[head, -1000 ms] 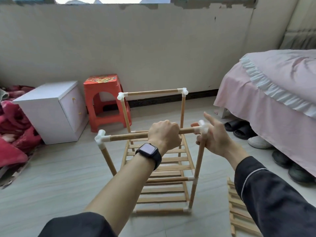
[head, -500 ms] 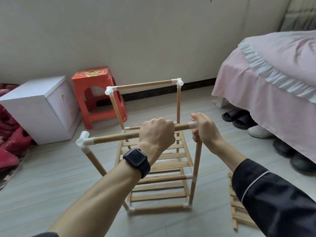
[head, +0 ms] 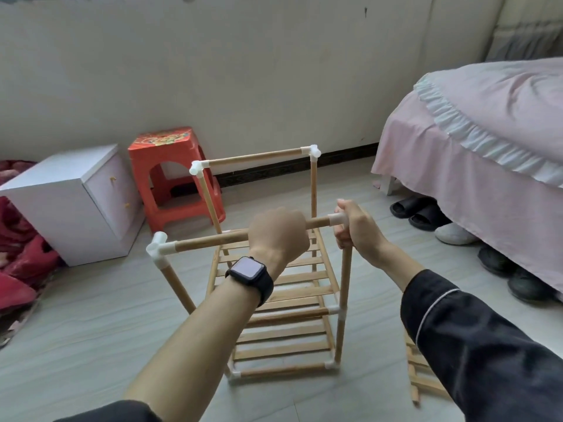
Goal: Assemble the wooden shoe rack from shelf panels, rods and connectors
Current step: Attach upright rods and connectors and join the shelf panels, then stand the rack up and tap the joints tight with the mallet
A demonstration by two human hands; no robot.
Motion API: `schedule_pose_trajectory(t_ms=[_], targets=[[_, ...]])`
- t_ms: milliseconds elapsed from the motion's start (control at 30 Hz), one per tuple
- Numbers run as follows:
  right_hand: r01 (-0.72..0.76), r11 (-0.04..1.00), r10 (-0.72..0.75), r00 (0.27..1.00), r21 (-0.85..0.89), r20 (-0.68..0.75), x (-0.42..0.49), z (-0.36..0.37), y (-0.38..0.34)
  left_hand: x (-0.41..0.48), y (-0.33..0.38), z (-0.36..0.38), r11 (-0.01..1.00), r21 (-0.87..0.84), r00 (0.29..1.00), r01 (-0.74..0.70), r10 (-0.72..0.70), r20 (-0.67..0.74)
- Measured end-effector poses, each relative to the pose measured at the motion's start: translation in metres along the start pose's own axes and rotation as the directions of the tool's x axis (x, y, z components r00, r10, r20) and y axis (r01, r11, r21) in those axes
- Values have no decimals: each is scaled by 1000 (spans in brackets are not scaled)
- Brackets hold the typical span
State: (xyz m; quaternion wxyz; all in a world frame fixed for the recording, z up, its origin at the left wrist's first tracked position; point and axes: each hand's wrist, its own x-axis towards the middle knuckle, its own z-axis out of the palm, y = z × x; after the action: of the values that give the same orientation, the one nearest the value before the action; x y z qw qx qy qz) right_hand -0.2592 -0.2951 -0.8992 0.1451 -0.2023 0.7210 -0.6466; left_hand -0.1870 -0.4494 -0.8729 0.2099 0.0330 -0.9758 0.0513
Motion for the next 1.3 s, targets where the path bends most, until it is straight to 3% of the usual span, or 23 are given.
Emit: schedule_pose_trajectory(t_ms=[133,233,300,367,467,567,700,800,900,1000,1133,1300], targets=[[-25,958,43,997,-287,57,-5,-17,-12,-20,-1,8,996,5,981,-90,90,-174],[-50,859,63,998,-510,8,-13,-52,-10,-47,8,28,968,103,943,-227,245,-226],[-85,827,53,996,-555,-73,-25,-80,-1,-64,22,47,924,99,892,-369,382,-243],[-159,837,71,980,-524,-184,-39,-109,21,-75,47,71,857,52,835,-513,512,-203],[-316,832,177,930,-456,-322,-61,-148,78,-86,91,105,783,-108,788,-613,615,-14],[-495,750,348,860,-440,-374,-88,-176,151,-93,135,147,780,-308,773,-544,609,177],[-647,591,532,762,-482,-370,-126,-193,247,-105,178,216,846,-437,717,-306,507,479],[-691,455,651,688,-562,-321,-146,-190,311,-119,197,267,883,-448,595,-144,439,674],[-660,350,710,650,-665,-270,-151,-176,360,-136,203,309,903,-426,482,-61,400,779],[-566,234,718,649,-791,-252,-150,-160,394,-154,203,340,912,-409,397,-19,382,834],[-461,110,693,670,-881,-264,-147,-146,415,-170,197,363,924,-367,266,-104,381,885],[-391,61,640,722,-919,-264,-144,-155,410,-154,198,362,930,-368,227,-15,361,904]])
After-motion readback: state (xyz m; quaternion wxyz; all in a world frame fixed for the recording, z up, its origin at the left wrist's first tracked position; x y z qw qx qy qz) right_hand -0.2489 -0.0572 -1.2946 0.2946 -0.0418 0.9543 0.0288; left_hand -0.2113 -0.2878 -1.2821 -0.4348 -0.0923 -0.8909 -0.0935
